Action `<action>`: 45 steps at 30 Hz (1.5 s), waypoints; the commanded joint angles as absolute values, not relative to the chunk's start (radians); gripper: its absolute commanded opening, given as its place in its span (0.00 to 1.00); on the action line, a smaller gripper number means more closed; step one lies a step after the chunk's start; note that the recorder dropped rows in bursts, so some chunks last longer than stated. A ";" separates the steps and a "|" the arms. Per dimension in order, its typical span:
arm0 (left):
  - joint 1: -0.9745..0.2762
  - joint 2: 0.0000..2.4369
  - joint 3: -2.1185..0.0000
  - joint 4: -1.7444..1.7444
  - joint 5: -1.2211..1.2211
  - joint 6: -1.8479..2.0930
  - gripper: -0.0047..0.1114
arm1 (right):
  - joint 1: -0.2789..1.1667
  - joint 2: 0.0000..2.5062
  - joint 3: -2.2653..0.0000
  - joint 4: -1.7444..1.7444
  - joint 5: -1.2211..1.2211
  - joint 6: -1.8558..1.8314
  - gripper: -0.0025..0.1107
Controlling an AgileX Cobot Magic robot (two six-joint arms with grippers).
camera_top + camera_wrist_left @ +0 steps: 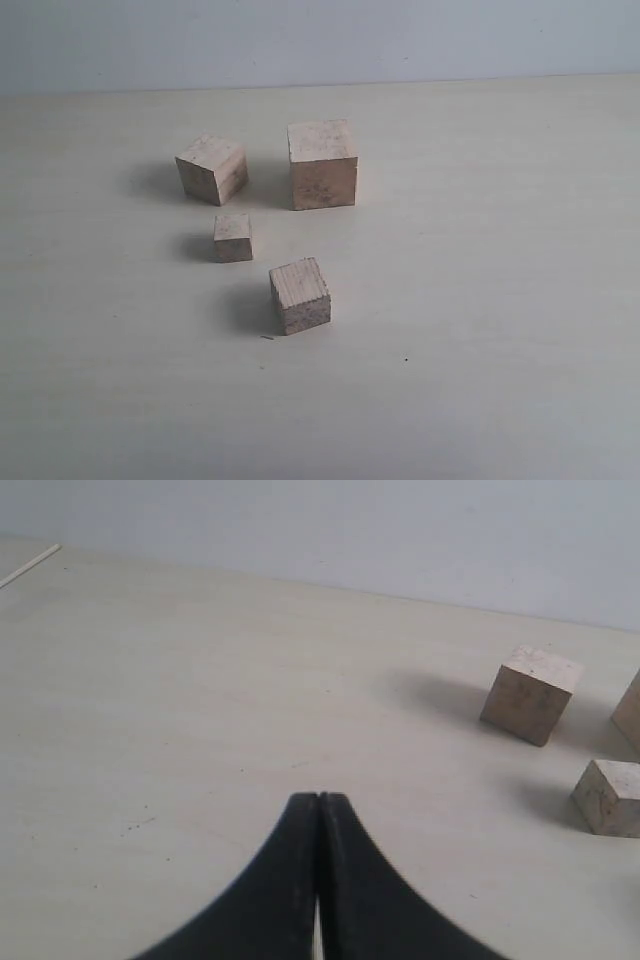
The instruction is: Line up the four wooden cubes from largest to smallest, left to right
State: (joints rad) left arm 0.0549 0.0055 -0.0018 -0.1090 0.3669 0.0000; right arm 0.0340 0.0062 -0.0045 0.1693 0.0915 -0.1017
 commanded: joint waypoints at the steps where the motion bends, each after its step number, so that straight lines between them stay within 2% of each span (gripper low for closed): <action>1: 0.050 0.000 0.000 -0.109 0.361 0.000 0.04 | 0.035 0.000 0.000 0.185 -0.127 -0.104 0.02; 12: 0.050 0.000 0.000 -0.109 0.361 0.000 0.04 | 0.035 0.000 0.000 0.187 -0.374 -0.070 0.02; 19: 0.050 0.000 0.000 -0.109 0.361 0.000 0.04 | 0.035 0.035 -0.171 0.209 -0.269 -0.015 0.02; 24: 0.050 0.000 0.000 -0.109 0.361 0.000 0.04 | 0.035 0.233 -0.427 0.207 -0.106 -0.015 0.02; 31: 0.050 0.000 0.000 -0.109 0.361 0.000 0.04 | 0.043 0.647 -0.833 0.209 0.270 -0.019 0.02; 38: 0.050 0.000 0.000 -0.109 0.361 0.000 0.04 | 0.217 1.046 -1.180 0.321 0.648 -0.098 0.02; 42: 0.050 0.000 0.000 -0.109 0.361 0.000 0.04 | 0.285 1.243 -1.305 0.533 0.654 -0.106 0.02; 45: 0.050 0.000 0.000 -0.109 0.361 0.000 0.04 | 0.285 1.323 -1.321 0.685 0.534 -0.114 0.02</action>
